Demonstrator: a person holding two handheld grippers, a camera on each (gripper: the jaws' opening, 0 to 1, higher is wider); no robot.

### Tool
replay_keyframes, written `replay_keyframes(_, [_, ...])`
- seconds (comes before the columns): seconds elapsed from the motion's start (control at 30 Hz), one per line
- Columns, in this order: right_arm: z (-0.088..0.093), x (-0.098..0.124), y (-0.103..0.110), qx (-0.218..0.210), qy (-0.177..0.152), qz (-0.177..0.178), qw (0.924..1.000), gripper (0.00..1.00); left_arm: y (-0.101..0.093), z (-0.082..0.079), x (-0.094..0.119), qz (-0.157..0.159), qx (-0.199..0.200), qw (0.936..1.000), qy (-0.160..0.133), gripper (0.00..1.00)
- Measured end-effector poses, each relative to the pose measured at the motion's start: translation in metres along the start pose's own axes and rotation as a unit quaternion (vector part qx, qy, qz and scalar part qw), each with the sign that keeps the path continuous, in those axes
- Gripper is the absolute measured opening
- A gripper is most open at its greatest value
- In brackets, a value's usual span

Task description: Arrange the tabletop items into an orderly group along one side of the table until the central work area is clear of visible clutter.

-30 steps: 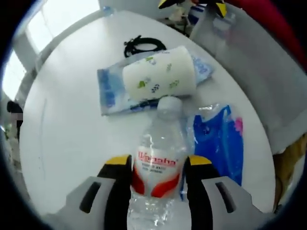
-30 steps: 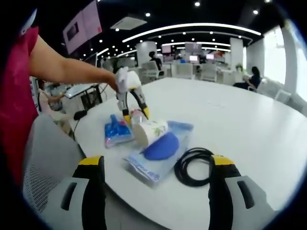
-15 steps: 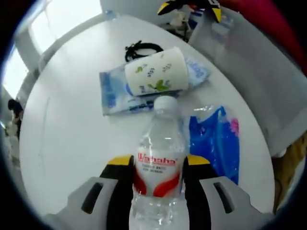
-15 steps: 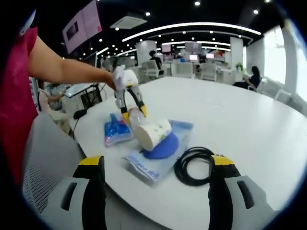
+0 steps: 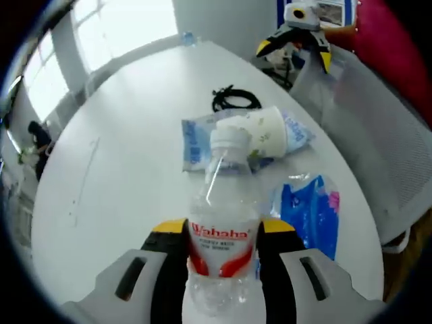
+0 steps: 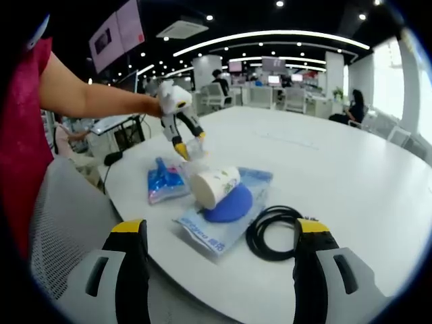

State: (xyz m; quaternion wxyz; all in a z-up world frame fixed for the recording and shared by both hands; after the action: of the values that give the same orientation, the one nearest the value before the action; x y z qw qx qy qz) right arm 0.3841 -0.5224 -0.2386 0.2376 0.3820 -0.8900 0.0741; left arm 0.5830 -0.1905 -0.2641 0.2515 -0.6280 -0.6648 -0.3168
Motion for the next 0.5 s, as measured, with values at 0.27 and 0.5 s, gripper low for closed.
replay_keyframes(0.27, [0.001,0.0,0.001,0.004,0.007,-0.002,1.0,0.89,0.002,0.005,0.019,-0.039,0.039,0.9975,-0.043,0.36])
replay_keyframes(0.5, [0.001,-0.001,0.001,0.007,0.012,-0.002,0.9999,0.89,0.0,0.019,0.035,-0.064,0.073,0.9932,-0.065,0.36])
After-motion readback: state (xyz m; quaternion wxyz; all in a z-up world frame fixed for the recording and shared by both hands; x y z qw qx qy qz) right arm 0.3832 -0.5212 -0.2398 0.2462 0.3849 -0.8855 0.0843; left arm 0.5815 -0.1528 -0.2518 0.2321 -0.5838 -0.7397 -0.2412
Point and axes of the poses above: the point that each gripper's makers call its tool centre point, and the gripper's own axes: x roughly backward along the fingers, y roughly to its left, z roughly out of its underside, the point moved 10 cm from there along x, roughly backward along the fingers, and after that the axes turned 2 degrees about -z, right-handed, at the moved point
